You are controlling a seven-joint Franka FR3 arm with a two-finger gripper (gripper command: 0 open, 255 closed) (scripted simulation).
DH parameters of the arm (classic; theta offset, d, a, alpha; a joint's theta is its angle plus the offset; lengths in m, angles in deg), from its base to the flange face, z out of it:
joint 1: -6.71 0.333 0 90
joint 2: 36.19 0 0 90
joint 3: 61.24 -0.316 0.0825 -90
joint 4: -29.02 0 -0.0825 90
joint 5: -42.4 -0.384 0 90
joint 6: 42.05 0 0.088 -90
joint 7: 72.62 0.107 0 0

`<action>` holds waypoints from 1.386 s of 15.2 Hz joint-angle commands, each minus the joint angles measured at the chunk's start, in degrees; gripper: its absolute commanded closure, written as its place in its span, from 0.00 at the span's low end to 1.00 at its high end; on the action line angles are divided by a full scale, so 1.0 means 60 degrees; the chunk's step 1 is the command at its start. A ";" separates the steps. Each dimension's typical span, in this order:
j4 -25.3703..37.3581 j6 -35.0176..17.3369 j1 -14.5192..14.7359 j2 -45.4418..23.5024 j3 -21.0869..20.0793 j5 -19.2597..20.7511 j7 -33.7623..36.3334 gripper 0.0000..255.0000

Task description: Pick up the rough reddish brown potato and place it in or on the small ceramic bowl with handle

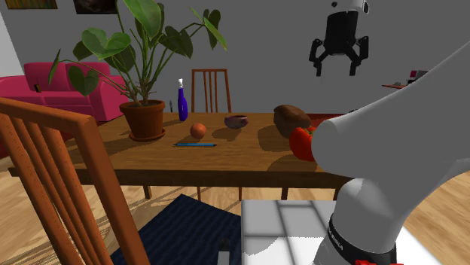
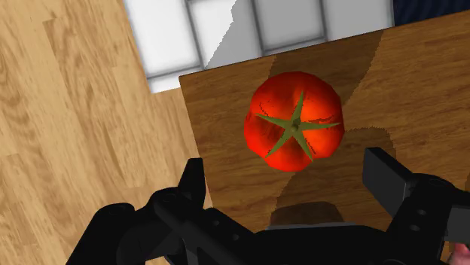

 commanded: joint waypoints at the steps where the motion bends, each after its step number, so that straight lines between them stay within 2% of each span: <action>1: 0.0000 0.0000 0.0000 0.0000 0.0000 0.0000 0.0000 0.00; 12: -0.0506 -0.2362 0.0835 -0.1390 -0.1902 -0.1124 0.1815 0.00; 21: 0.0107 -0.4228 0.1263 -0.3472 -0.3471 -0.1322 0.3340 0.00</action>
